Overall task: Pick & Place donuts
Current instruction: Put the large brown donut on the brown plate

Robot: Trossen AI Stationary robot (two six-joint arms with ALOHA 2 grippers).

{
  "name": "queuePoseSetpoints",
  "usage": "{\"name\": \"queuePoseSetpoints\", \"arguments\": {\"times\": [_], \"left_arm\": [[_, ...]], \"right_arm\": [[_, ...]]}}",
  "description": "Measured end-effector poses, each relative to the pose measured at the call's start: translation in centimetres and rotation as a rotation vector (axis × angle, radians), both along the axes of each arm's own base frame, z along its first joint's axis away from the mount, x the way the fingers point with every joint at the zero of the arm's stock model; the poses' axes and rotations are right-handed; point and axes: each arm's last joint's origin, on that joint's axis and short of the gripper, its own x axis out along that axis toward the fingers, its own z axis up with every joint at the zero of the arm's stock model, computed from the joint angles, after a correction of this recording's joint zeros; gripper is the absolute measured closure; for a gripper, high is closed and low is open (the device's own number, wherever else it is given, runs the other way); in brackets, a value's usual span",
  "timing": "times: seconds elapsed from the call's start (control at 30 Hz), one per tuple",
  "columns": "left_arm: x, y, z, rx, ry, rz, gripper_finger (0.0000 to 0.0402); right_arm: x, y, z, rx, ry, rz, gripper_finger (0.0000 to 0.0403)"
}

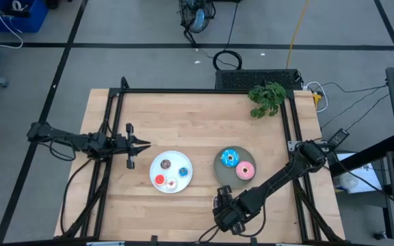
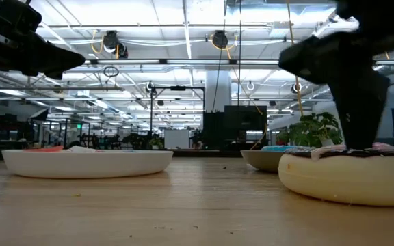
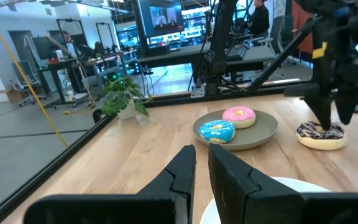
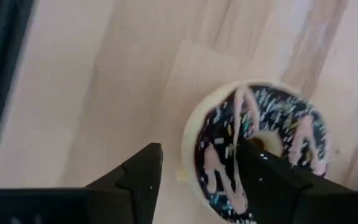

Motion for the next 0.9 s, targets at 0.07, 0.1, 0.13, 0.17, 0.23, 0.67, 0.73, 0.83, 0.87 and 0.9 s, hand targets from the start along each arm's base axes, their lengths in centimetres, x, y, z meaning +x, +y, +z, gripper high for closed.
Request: {"name": "queuePoseSetpoints", "arguments": {"times": [0.07, 0.1, 0.13, 0.17, 0.23, 0.67, 0.73, 0.83, 0.87, 0.9], "left_arm": [[0.0, 0.0, 0.0, 0.0, 0.001, 0.0, 0.035], [0.0, 0.0, 0.0, 0.0, 0.001, 0.0, 0.035], [0.0, 0.0, 0.0, 0.0, 0.001, 0.0, 0.035], [0.0, 0.0, 0.0, 0.0, 0.001, 0.0, 0.035], [0.0, 0.0, 0.0, 0.001, 0.001, 0.0, 0.035], [0.0, 0.0, 0.0, 0.001, 0.001, 0.0, 0.035], [0.0, 0.0, 0.0, 0.001, 0.001, 0.0, 0.035], [0.0, 0.0, 0.0, 0.001, 0.001, 0.0, 0.035], [0.0, 0.0, 0.0, 0.001, 0.001, 0.0, 0.035], [0.0, 0.0, 0.0, 0.001, 0.001, 0.0, 0.035]], "right_arm": [[-0.3, -0.1, -0.8, -0.006, -0.005, 0.014, 0.0215], [-0.5, -0.2, -1.2, -0.017, -0.01, 0.011, 0.0216], [-0.6, -0.4, -1.6, -0.023, -0.005, 0.006, 0.0218], [-0.8, -0.5, -1.9, -0.028, 0.002, -0.002, 0.0219], [-1.1, -0.9, -2.5, -0.033, 0.016, -0.022, 0.0221], [-1.3, -1.5, -3.5, -0.037, -0.038, -0.039, 0.028], [-1.4, -1.5, -3.2, -0.041, -0.045, -0.036, 0.0322], [-1.6, -2.1, -1.9, -0.032, -0.05, -0.045, 0.0382], [-1.6, -2.3, -1.3, -0.027, -0.059, -0.044, 0.0388], [-1.8, -2.5, -0.4, -0.021, -0.071, -0.041, 0.0387]]}}
